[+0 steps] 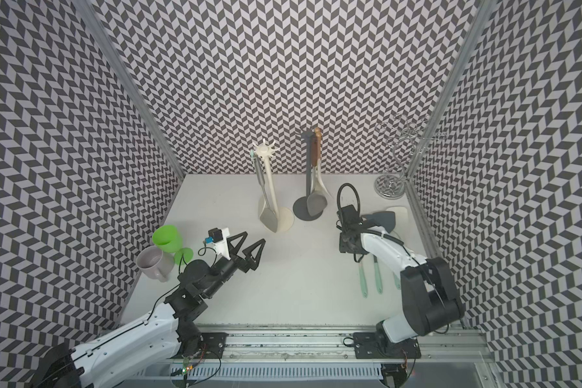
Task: Take the spatula off the kitchen utensil rack
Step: Place the spatula at the center of the board, then take off the spatula from the rack.
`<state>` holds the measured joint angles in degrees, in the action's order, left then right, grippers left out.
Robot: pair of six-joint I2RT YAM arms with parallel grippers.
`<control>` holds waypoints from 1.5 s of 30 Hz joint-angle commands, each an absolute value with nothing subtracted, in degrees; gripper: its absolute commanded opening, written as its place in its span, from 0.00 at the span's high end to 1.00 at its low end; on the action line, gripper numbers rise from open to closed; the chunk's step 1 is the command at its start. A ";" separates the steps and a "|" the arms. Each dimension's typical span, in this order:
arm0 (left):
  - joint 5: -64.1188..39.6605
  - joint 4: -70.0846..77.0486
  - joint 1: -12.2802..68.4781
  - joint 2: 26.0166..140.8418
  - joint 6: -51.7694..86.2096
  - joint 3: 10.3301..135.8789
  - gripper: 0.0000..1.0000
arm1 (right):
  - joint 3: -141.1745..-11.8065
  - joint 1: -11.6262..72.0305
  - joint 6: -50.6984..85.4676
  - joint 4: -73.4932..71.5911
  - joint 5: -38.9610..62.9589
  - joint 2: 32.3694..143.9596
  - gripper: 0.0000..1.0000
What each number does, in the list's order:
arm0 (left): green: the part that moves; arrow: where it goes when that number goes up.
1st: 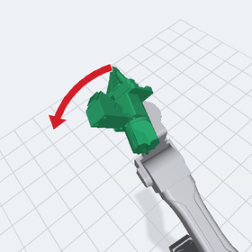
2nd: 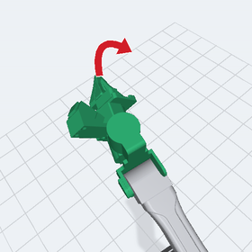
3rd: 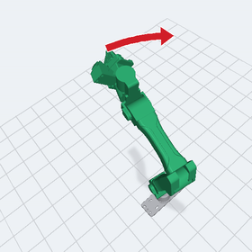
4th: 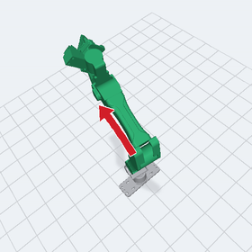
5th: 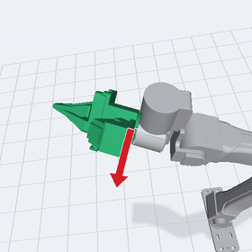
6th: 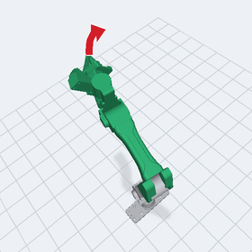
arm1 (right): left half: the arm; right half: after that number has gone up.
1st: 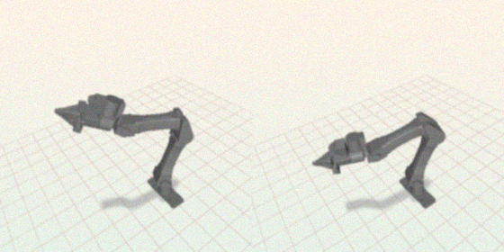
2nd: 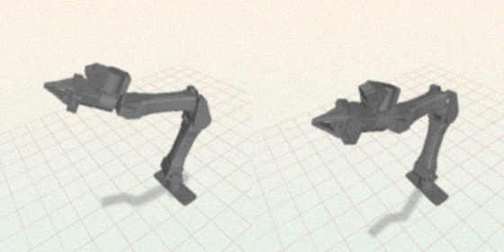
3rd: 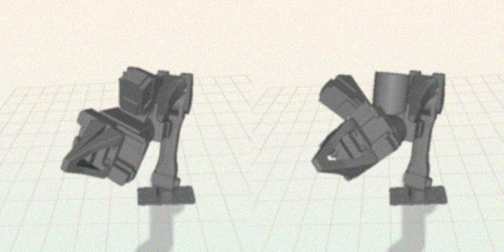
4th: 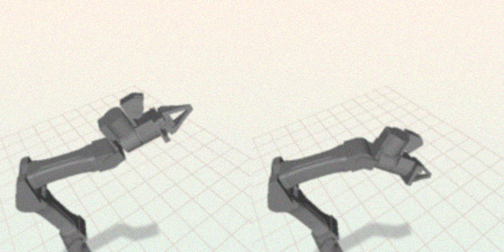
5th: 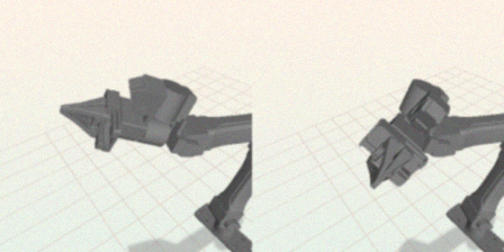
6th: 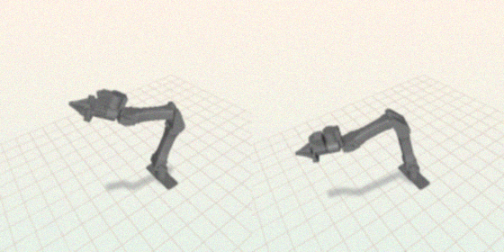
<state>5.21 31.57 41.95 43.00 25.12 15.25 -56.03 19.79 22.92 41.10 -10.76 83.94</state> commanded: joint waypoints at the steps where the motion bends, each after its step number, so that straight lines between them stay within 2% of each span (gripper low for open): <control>1: 4.92 33.13 41.71 41.70 23.56 14.40 0.01 | -54.64 19.91 22.32 36.11 -8.64 77.40 0.37; 9: 4.30 32.82 42.20 40.01 22.95 14.42 0.01 | -45.70 20.35 21.19 25.45 -2.01 61.95 0.11; 10: 4.35 32.87 42.19 39.78 22.86 14.33 0.01 | -44.65 20.45 21.14 24.17 -1.04 60.47 0.10; 12: 4.48 32.75 42.20 39.62 22.85 14.37 0.01 | -41.34 21.02 21.63 20.00 0.93 57.18 0.01; 13: 4.47 32.85 42.24 39.47 22.87 14.26 0.01 | -39.85 21.16 21.58 18.15 2.29 55.83 0.00; 19: 4.27 33.95 42.35 39.89 22.85 13.80 0.01 | -26.84 22.72 26.39 0.54 7.27 50.12 0.00; 26: 3.15 36.26 42.28 42.37 22.90 13.40 0.01 | -18.82 22.85 28.98 -17.42 15.56 51.44 0.00; 28: 3.58 36.56 42.36 43.59 21.47 13.58 0.02 | -18.51 22.77 29.24 -17.95 13.11 52.67 0.00; 33: 3.34 38.25 42.29 47.31 21.27 13.70 0.01 | -17.25 21.82 27.10 -20.51 17.00 53.17 0.00; 39: 2.43 37.96 42.31 52.46 21.77 15.49 0.01 | -7.06 21.86 27.10 -34.95 19.68 51.02 0.00; 45: 0.48 38.66 42.31 53.17 22.33 15.73 0.01 | -7.64 21.88 24.31 -34.11 22.08 49.55 0.00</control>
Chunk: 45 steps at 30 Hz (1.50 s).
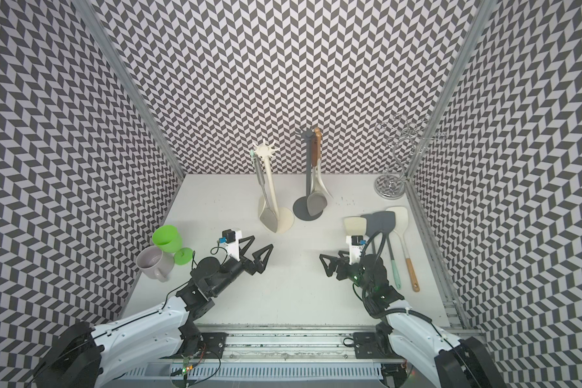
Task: Take the spatula off the kitchen utensil rack
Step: Take off the spatula from the rack.
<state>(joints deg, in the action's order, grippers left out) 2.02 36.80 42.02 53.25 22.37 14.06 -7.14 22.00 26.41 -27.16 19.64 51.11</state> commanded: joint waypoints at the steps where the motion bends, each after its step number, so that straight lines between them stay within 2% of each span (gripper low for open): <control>1: 0.45 38.63 42.31 53.40 22.37 15.80 0.01 | -7.49 21.88 24.25 -34.12 22.22 49.01 0.00; 17: 3.82 38.25 42.39 52.32 19.29 15.34 0.01 | -6.68 21.88 24.30 -35.35 23.64 46.71 0.00; 31: 8.98 34.96 42.24 49.11 18.57 15.47 0.01 | -7.19 21.88 22.82 -32.75 20.14 43.92 0.00; 36: 13.37 31.50 41.76 48.75 19.49 16.55 0.01 | -10.11 21.92 24.11 -31.50 18.99 45.85 0.00; 42: 13.65 31.12 40.29 49.02 20.72 16.45 0.01 | -17.01 21.93 25.44 -29.69 18.72 49.45 0.00; 45: 12.86 30.72 38.74 49.59 21.48 16.61 0.01 | -20.46 21.97 26.24 -29.66 15.31 51.54 0.00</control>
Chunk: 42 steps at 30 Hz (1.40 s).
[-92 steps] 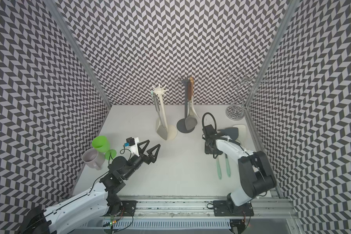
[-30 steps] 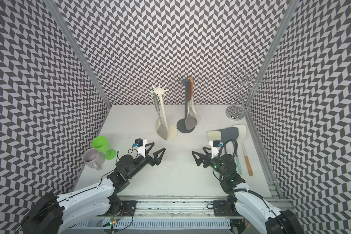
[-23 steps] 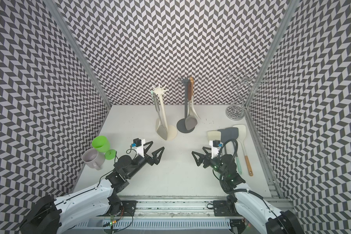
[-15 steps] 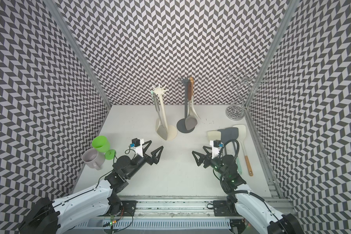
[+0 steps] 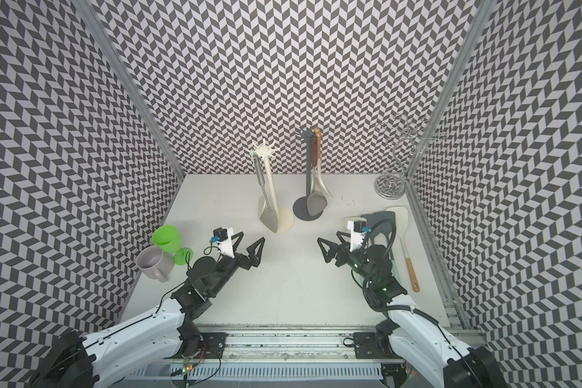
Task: Take the spatula off the kitchen utensil rack
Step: Take off the spatula from the rack.
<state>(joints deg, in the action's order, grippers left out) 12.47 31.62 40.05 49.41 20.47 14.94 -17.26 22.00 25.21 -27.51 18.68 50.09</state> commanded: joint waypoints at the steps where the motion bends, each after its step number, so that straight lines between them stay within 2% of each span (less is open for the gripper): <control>1: 12.44 30.53 38.08 49.78 21.86 16.61 0.01 | -21.66 21.93 26.44 -29.27 14.10 52.16 0.00; 8: 7.20 30.06 32.74 50.16 25.98 16.26 0.01 | -28.84 21.86 27.94 -27.30 7.89 57.17 0.00; 21: -0.79 32.88 26.59 52.96 29.90 15.07 0.01 | -29.83 21.74 24.15 -36.91 10.42 61.14 0.01; 27: -2.57 34.32 25.88 52.39 30.83 14.33 0.01 | -32.80 21.71 21.34 -39.31 12.25 64.31 0.08; 35: -7.48 40.80 25.73 46.29 31.33 9.98 0.01 | -39.92 21.66 15.19 -38.92 11.75 70.57 0.28; 42: -11.72 47.44 25.76 41.96 29.81 6.37 0.01 | -47.16 20.24 11.62 -39.86 13.26 79.18 0.34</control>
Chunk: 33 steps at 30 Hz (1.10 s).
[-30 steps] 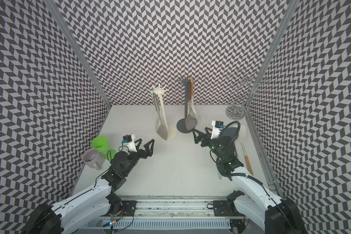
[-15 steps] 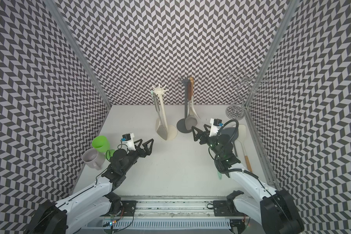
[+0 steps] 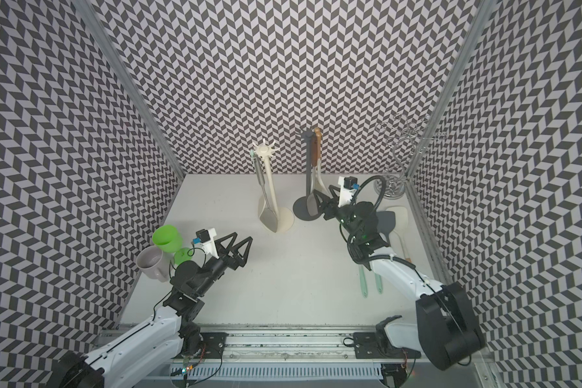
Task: Take the spatula off the kitchen utensil rack
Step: Take off the spatula from the rack.
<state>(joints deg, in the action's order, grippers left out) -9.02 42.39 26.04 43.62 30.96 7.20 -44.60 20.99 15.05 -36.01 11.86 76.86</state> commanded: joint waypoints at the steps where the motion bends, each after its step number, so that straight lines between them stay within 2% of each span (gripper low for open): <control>1: -11.73 47.62 25.78 41.39 29.73 6.13 0.01 | -48.36 20.02 11.29 -39.99 13.36 80.69 0.35; 15: -12.15 47.90 25.85 41.59 29.71 6.19 0.01 | -65.30 15.21 12.02 -44.90 26.43 100.18 0.46; 23: -12.69 48.38 25.91 42.46 30.03 6.33 0.01 | -70.30 15.21 9.81 -45.68 30.63 102.90 0.46; 33: -13.17 48.94 25.93 43.06 30.32 6.36 0.01 | -75.58 15.23 9.49 -43.29 31.24 104.58 0.47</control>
